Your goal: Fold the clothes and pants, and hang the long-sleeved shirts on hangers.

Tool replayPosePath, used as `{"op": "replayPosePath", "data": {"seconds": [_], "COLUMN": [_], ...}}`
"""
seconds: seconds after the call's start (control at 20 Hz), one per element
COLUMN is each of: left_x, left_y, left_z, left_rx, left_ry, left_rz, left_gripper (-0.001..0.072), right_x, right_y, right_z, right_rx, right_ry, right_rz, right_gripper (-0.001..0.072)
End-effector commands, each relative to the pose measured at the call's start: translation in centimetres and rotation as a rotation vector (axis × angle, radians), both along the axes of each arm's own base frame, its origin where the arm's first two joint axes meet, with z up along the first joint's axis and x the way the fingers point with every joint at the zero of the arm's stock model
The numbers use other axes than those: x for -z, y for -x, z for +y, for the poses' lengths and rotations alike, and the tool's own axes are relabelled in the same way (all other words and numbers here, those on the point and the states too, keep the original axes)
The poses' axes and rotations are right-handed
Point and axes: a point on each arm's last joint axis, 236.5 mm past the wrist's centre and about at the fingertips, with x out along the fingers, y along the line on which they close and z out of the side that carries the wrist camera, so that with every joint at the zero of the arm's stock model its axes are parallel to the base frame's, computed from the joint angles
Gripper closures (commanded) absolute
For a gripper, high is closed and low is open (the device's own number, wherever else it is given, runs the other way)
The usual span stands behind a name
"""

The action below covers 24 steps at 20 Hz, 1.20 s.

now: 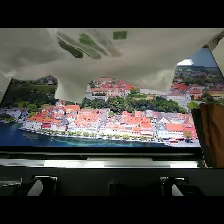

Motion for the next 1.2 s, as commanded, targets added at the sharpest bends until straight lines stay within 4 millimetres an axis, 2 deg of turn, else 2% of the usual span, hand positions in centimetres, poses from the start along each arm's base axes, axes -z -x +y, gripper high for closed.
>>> {"op": "replayPosePath", "data": {"seconds": [0.0,0.15,0.25,0.3,0.35,0.4,0.45,0.5,0.6,0.7,0.8,0.9,1.0,1.1,1.15], "left_x": [-5.6,-7.1,-6.5,-5.6,-3.7,-1.1,2.4,6.1,14.7,24.3,34.7,43.2,50.1,53.8,54.8], "left_y": [7.9,8.9,7.6,6.3,4.4,2.3,-0.1,-2.2,-7.3,-11.8,-14.8,-17.3,-19.6,-22.1,-23.4], "left_z": [-2.5,-2.3,-1.9,-1.6,-1.1,-0.8,-0.6,-0.5,-0.3,-0.3,-1.4,-2.5,-3.2,-3.6,-3.5], "left_rx": [-0.021,-0.035,-0.026,-0.019,-0.017,-0.001,0.032,0.072,0.138,0.14,0.141,0.126,0.103,0.094,0.079], "left_ry": [-0.026,0.001,0.025,0.039,0.035,0.04,0.049,0.046,0.079,0.102,0.12,0.167,0.212,0.324,0.359], "left_rz": [-0.222,-0.28,-0.241,-0.189,-0.101,0.014,0.163,0.303,0.572,0.804,1.017,1.153,1.251,1.287,1.283], "left_gripper": [0.0687,0.0687,0.0688,0.0688,0.0688,0.0689,0.0689,0.0689,0.0689,0.0689,0.0688,0.0687,0.0686,0.0685,0.0685], "right_x": [-5.8,-6.6,-6.7,-6.1,-4.7,-2.3,1.0,5.8,16.5,26.4,35.9,44.5,50.5,53.6,54.1], "right_y": [7.1,8.4,8.0,7.2,6.1,4.3,2.2,-0.2,-4.0,-7.6,-10.4,-12.1,-14.3,-17.1,-18.7], "right_z": [0.4,-0.1,-0.7,-1.0,-1.3,-1.6,-1.7,-1.8,-2.0,-1.5,-0.3,0.8,1.6,2.2,2.0], "right_rx": [0.027,0.052,0.077,0.087,0.093,0.091,0.082,0.07,0.041,0.006,-0.011,0.014,0.058,0.095,0.117], "right_ry": [0.026,0.035,0.038,0.041,0.047,0.049,0.037,0.018,-0.02,-0.041,-0.072,-0.126,-0.205,-0.308,-0.34], "right_rz": [-0.197,-0.229,-0.234,-0.206,-0.151,-0.054,0.079,0.262,0.666,0.96,1.162,1.305,1.36,1.319,1.268], "right_gripper": [0.0673,0.0673,0.0673,0.0673,0.0673,0.0673,0.0673,0.0673,0.0674,0.0674,0.0674,0.0674,0.0673,0.0673,0.0673]}}
